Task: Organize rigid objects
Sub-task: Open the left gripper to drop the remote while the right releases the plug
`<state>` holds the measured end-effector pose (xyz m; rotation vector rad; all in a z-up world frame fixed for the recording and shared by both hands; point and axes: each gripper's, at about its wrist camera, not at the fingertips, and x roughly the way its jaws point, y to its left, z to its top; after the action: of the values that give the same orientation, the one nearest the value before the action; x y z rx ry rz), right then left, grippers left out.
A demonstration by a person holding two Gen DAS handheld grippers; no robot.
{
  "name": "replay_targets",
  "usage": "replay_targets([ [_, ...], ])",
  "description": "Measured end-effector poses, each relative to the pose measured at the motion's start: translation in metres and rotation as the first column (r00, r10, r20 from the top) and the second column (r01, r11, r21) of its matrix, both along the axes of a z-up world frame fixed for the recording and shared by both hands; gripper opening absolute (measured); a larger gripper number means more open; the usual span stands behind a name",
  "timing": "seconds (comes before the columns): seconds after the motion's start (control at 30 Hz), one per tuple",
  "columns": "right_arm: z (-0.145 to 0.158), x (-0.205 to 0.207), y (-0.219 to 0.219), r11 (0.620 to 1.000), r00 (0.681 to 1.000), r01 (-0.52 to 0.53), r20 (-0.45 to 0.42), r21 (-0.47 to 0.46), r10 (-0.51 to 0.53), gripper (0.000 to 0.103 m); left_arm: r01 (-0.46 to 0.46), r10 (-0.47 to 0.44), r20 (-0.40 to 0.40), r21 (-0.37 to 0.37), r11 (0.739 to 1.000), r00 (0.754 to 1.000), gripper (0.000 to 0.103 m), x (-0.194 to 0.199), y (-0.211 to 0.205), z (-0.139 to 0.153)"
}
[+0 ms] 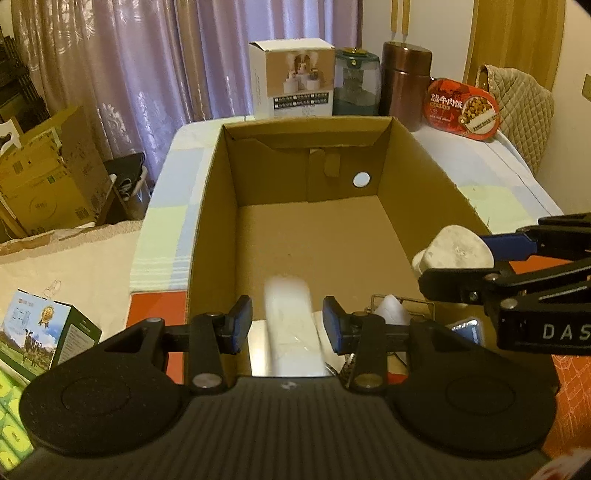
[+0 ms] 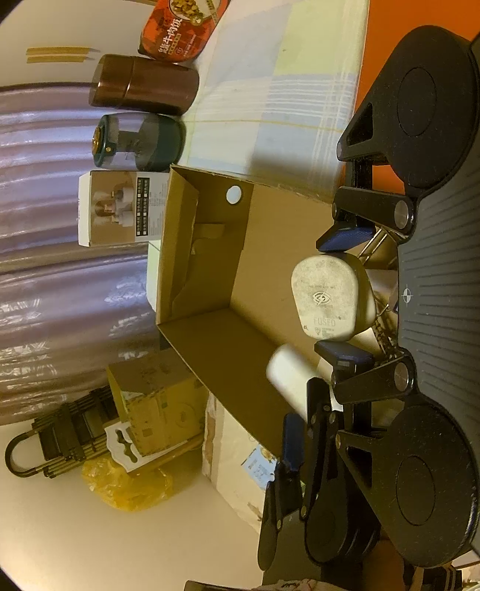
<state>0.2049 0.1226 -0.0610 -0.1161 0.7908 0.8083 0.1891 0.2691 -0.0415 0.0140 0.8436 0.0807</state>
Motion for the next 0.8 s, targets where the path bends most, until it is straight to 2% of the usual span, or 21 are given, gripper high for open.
replay_targets([
  [0.27, -0.001, 0.001, -0.002, 1.000, 1.000, 0.006, -0.006, 0.002, -0.006, 0.049, -0.027, 0.027, 0.043, 0.002, 1.000, 0.999, 0.042, -0.010, 0.005, 0.015],
  [0.8, -0.004, 0.003, 0.003, 1.000, 1.000, 0.019, -0.018, 0.020, -0.018, 0.049, -0.026, 0.027, 0.049, -0.016, 1.000, 0.998, 0.042, -0.016, 0.006, 0.017],
])
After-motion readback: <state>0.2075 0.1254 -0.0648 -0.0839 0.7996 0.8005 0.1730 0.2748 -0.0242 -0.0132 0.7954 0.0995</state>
